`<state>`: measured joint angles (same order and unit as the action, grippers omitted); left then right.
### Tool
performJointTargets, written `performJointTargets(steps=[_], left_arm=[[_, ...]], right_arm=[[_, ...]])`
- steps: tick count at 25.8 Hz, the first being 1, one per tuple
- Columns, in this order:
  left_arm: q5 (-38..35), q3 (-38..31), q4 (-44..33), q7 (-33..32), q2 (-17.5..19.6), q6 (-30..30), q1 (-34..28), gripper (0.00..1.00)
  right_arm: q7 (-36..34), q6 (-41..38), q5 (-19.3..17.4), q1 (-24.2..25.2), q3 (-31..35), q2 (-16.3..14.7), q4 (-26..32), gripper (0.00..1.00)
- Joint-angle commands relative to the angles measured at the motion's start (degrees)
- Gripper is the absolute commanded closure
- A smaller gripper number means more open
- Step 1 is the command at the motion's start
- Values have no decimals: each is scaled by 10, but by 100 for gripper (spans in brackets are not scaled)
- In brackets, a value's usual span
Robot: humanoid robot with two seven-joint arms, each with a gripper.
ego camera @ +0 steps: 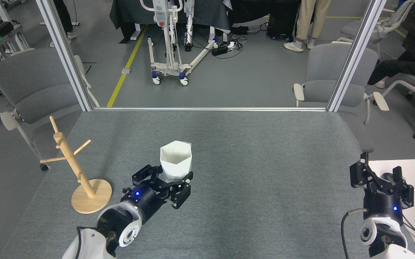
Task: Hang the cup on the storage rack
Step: 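Carry the cup with the left gripper beside the wooden stand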
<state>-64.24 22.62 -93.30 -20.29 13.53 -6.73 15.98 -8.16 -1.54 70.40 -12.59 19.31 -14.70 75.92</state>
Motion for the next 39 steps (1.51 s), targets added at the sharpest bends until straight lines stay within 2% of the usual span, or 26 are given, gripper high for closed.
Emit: performJointTargets(steps=[1,4,8,11,15,23,36,39], left_arm=[[-2,-52,-58,0,31,-15,-76,100],[-2,-101,-58,8,33,-52,-108,100],[-2,-213,-58,33,27,-154,-156,100],[-1,-274,-59,35,25,-204,-183,100],[-1,-326,-59,49,21,-265,-209,100],[-1,-414,-59,51,-11,-356,-242,100],[-3,-595,-48,64,-39,-353,-235,100],[-14,-609,-43,65,-37,-319,-233,100]], right_arm=[[-4,-5,72,28,0,10,-10,0],[-4,-6,76,44,-2,14,-12,0],[-4,-14,76,51,-25,9,-2,0],[-5,-43,76,49,-31,12,-2,0],[-4,-45,73,46,-32,5,-2,0],[2,-52,72,44,-32,1,-10,0],[3,-75,71,44,-33,-13,-13,0],[3,-88,71,45,-34,-15,-13,0]])
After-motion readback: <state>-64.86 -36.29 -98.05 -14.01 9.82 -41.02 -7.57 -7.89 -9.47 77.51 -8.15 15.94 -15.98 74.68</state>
